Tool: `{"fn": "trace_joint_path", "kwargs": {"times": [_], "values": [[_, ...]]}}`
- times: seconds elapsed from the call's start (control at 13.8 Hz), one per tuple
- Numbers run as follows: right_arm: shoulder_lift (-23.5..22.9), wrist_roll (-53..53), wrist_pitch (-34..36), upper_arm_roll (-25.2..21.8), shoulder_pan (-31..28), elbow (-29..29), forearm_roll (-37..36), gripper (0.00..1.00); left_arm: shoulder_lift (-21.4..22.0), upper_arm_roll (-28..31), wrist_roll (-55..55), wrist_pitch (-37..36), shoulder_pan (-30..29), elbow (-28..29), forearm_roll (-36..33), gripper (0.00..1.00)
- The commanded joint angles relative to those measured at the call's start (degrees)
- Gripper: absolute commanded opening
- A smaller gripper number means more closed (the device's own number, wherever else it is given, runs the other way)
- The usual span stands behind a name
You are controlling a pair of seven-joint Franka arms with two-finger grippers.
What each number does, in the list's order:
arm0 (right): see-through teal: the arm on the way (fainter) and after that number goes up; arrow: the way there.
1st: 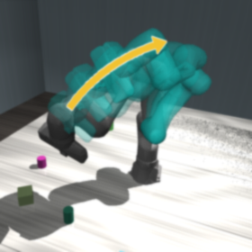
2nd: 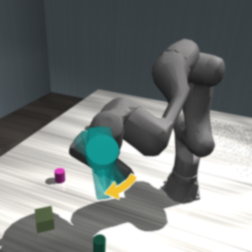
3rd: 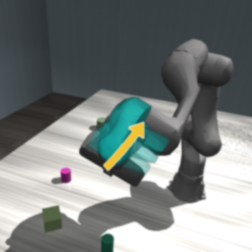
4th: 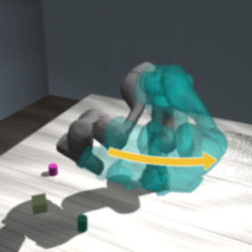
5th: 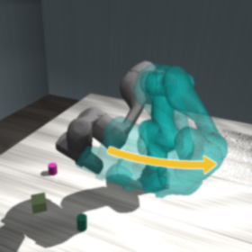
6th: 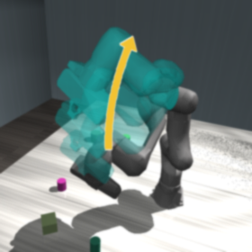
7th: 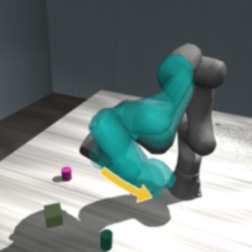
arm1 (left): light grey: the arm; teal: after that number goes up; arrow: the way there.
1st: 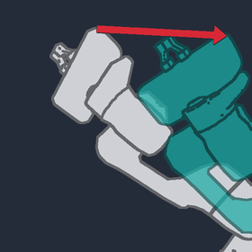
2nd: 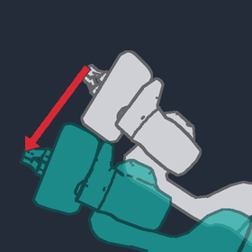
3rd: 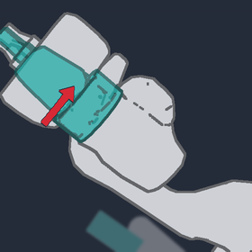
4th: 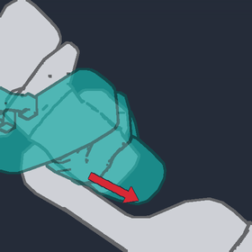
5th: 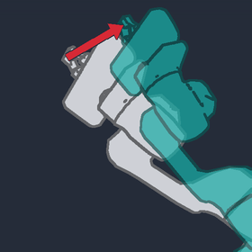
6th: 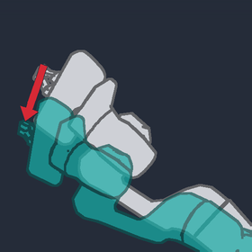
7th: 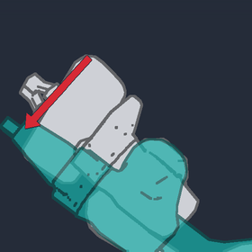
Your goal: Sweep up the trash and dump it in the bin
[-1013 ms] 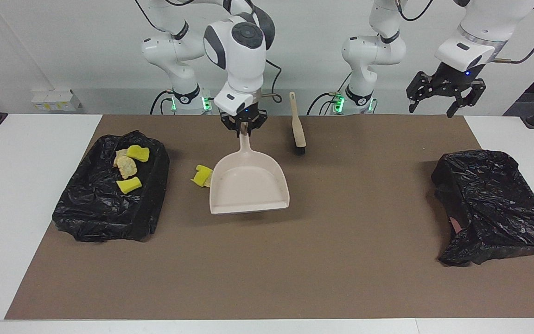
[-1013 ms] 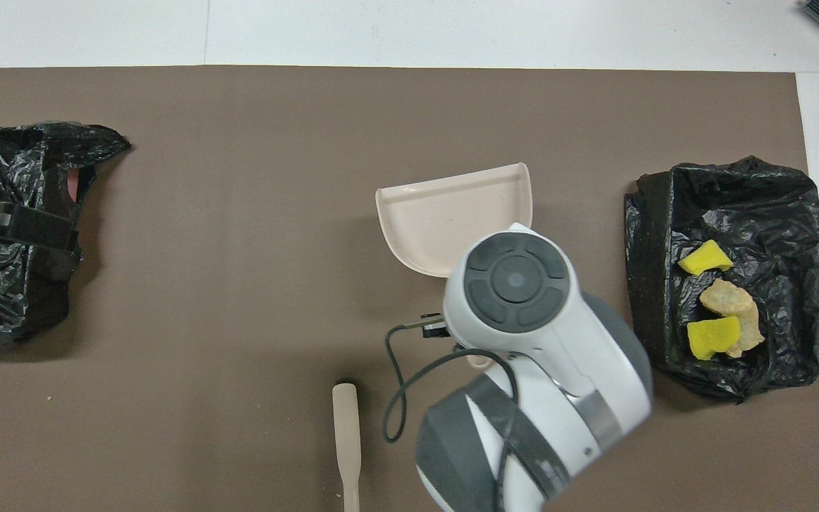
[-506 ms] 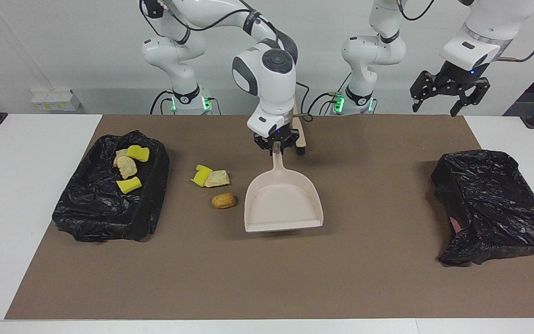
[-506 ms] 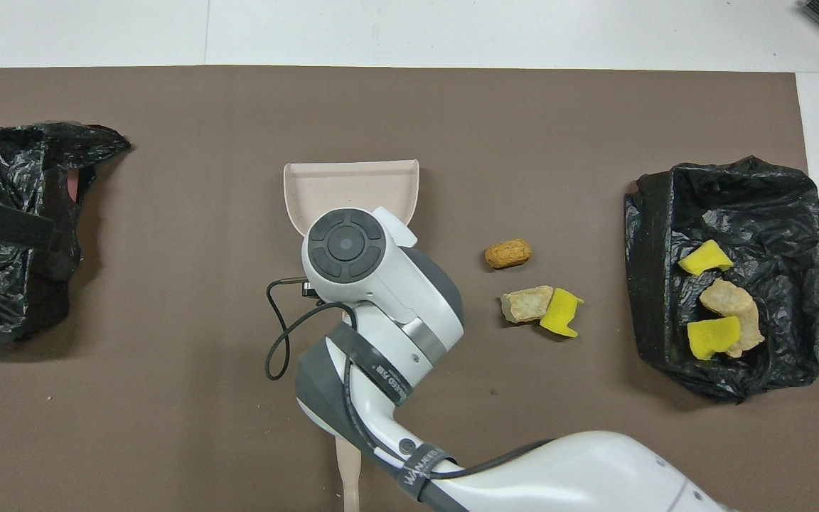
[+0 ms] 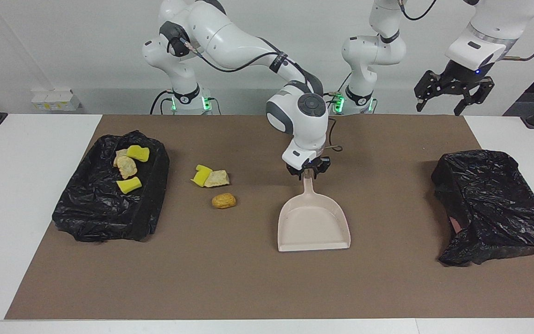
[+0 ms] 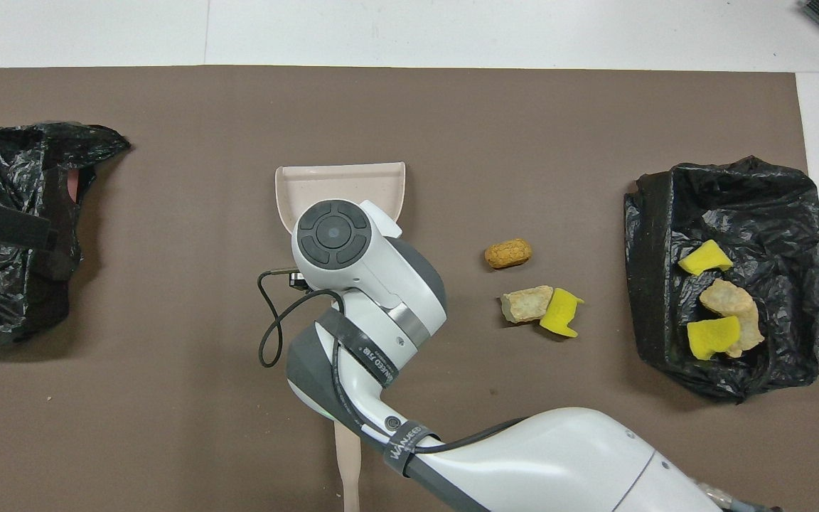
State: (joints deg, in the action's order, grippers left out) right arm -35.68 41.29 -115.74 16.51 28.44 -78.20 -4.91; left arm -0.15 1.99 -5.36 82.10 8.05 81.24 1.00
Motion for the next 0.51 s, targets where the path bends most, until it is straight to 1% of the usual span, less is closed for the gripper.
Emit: {"fn": "trace_joint_path", "kwargs": {"times": [0.0, 0.22, 0.36, 0.43], "values": [[8.93, -2.88, 2.44, 0.46, -1.19, -6.67, 1.29, 1.00, 1.47, 0.29, 0.08, 0.94, 0.56, 1.72, -0.73, 1.00], [20.52, -3.76, 5.42, 0.46, -0.93, -17.30, 6.03, 1.00, 1.56, -1.45, 2.26, 6.12, 1.26, 6.02, -0.64, 1.00], [27.65, -3.68, 7.02, 0.98, 0.56, -24.51, 9.37, 1.00, 0.77, -6.19, 8.66, 13.22, 1.18, 10.84, -0.64, 1.00], [30.81, -3.67, 6.32, 1.24, 2.83, -28.98, 11.22, 1.00, 0.68, -8.56, 11.22, 17.87, 1.18, 15.13, -0.64, 1.00]]}}
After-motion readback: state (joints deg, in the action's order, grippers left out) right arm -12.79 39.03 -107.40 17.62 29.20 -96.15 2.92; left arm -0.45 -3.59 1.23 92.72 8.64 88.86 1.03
